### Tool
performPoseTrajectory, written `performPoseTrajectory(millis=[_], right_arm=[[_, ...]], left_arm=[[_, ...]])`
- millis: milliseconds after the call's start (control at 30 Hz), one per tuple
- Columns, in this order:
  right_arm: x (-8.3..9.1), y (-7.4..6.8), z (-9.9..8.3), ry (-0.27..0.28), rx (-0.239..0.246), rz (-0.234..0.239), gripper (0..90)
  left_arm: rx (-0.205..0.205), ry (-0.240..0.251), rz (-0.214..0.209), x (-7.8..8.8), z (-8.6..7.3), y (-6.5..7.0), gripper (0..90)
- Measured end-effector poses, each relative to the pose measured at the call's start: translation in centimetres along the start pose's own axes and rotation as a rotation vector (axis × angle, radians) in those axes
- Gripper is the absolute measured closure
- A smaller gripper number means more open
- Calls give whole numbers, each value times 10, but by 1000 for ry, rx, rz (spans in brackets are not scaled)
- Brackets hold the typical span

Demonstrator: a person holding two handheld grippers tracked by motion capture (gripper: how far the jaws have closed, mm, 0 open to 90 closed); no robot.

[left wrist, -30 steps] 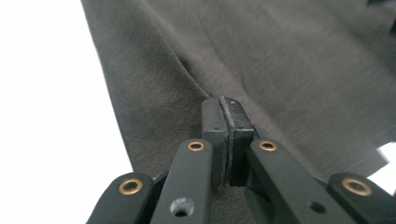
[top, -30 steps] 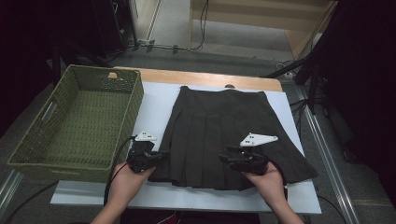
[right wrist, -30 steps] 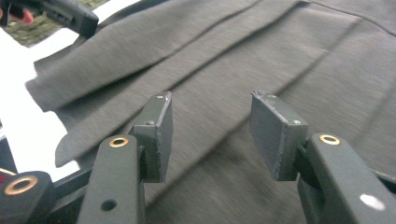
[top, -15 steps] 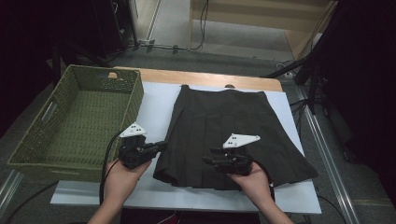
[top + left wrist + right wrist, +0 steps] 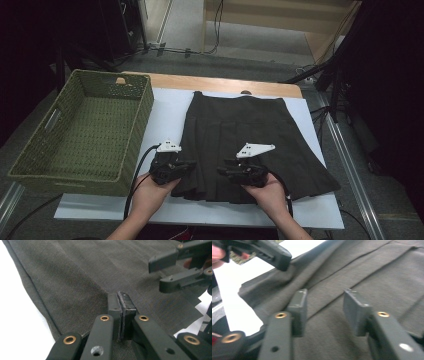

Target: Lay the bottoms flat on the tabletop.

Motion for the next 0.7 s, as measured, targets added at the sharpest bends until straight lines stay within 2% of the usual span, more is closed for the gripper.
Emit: performPoseTrajectory(millis=[67,133,200,367,567,700], right_arm=[[-3,-6,-1,1,4,4,676],[-8,-14,0,3,0,31,746],[-15,-21,0,0,-3,46,775],[-35,-38,-2,-12,-13,77,793],[-59,-64,-2,-3,3,115,793],[-72,-80,-7,-11,20,132,793]], left_arm=[[4,8,-2,2,2,0,898],[11,15,-5,4,4,-1,898],[12,21,-5,6,5,-1,898],[39,48,-14,14,11,-4,899],[69,100,-19,24,22,-8,900],[67,86,-18,23,19,-9,900]])
Point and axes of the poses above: each handheld gripper's, and its own axes: x roughly backward along the jaws, z roughly out of its top, y roughly to its right, the point moved 10 cm from there along -x, roughly forward along the jaws, and after that the axes turned 13 degrees about y, right-handed, at the moved point
